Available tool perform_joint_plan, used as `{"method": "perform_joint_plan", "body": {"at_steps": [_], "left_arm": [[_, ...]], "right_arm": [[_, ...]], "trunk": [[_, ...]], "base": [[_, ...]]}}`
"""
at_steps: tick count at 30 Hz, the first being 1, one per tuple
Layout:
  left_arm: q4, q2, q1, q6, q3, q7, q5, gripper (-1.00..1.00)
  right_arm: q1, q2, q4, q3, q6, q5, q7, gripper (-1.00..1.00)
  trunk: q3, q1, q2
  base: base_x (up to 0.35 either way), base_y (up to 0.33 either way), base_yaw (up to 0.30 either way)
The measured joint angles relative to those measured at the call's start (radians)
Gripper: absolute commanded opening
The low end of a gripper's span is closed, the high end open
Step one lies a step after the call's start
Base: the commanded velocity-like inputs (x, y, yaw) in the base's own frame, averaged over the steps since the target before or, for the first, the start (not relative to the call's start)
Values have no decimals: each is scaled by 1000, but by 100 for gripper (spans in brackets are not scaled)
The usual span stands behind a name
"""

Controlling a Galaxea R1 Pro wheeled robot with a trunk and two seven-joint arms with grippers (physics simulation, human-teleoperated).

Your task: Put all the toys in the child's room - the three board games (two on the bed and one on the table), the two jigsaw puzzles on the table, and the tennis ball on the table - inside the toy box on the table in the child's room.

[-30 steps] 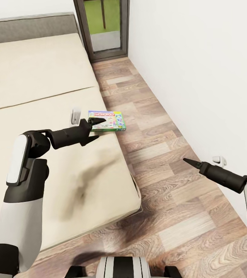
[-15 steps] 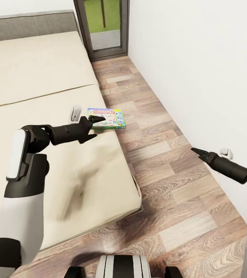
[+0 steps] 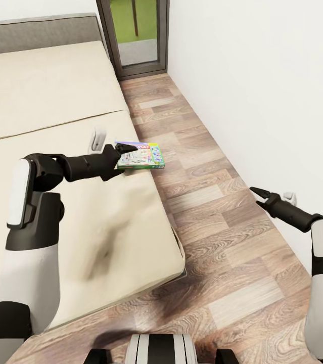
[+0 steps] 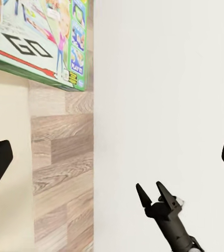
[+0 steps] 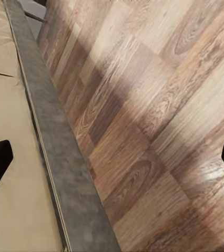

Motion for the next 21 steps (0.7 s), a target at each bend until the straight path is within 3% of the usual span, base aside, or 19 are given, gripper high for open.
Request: {"method": "perform_joint_plan", "body": {"at_steps": [6, 12, 17, 21], "left_arm": [[0, -4, -41, 0, 0, 8, 2, 100], [0, -7, -86, 0, -1, 13, 12, 100], [0, -9, -136, -1, -2, 38, 49, 100], [0, -11, -181, -5, -3, 93, 115, 100]], "right_arm": [[-65, 4, 74, -2, -15, -2, 19, 100], [-89, 6, 109, -2, -24, -1, 52, 100], [-99, 18, 128, -2, -33, 0, 120, 100], [-100, 42, 138, -2, -54, 4, 187, 100]], "trunk": [[0, 0, 0], [0, 0, 0], [0, 0, 0], [0, 0, 0]], "base": [[0, 0, 0], [0, 0, 0], [0, 0, 0], [0, 0, 0]]}}
